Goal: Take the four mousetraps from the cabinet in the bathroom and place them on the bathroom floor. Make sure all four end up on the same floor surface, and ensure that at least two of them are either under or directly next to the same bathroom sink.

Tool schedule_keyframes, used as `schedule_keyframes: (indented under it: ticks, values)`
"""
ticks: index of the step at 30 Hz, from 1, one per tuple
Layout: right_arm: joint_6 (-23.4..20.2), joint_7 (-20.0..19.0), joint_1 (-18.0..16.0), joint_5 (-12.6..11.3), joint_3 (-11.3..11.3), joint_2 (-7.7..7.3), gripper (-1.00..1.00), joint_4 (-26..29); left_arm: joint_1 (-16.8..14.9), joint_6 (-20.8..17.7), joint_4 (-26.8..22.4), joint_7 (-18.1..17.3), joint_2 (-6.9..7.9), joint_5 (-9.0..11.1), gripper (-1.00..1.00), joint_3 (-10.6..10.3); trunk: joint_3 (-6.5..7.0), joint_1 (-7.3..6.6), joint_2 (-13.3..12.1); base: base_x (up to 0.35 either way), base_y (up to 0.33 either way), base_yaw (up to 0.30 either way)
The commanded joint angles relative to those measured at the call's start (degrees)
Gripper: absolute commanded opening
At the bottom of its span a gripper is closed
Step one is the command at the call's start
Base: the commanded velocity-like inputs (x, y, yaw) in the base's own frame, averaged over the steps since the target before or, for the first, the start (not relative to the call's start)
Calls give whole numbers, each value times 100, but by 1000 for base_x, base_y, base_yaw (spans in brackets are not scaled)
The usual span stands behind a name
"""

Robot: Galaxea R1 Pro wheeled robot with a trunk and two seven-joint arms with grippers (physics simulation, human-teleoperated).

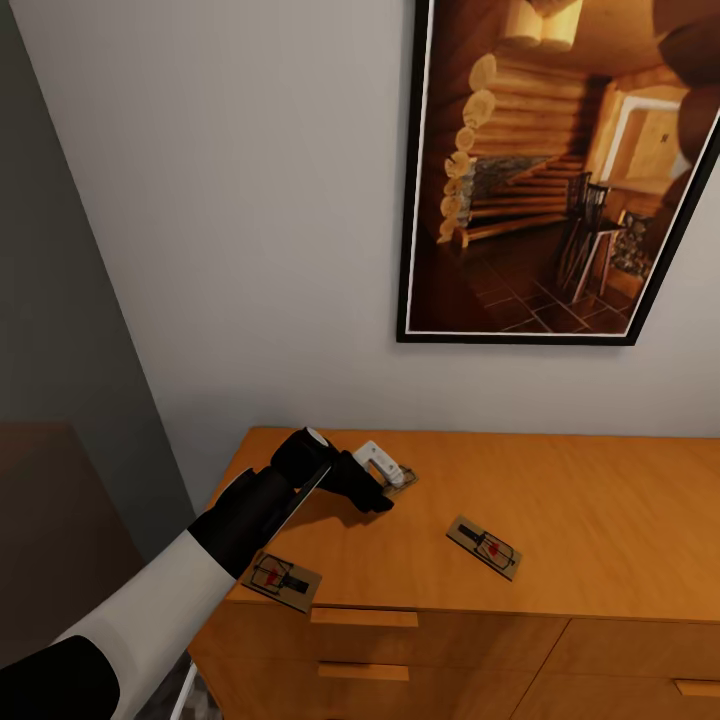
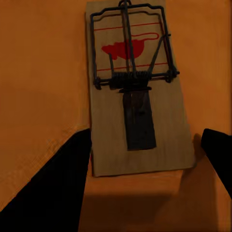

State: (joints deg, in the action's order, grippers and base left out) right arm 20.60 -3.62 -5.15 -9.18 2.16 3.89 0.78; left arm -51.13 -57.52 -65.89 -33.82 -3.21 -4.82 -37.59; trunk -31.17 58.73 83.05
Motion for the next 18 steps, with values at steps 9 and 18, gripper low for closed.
schedule_keyframes:
  ticks: [9, 18]
  values:
    - [24, -43, -4, -75, 22, -1, -100, -7, -2, 21, 30, -46, 2, -224, -100, -3, -7, 0, 2, 0, 0, 0]
    - [24, -43, -4, -75, 22, -3, -100, -7, -2, 21, 26, -46, -1, -228, -100, -3, -7, 0, 2, 0, 0, 0]
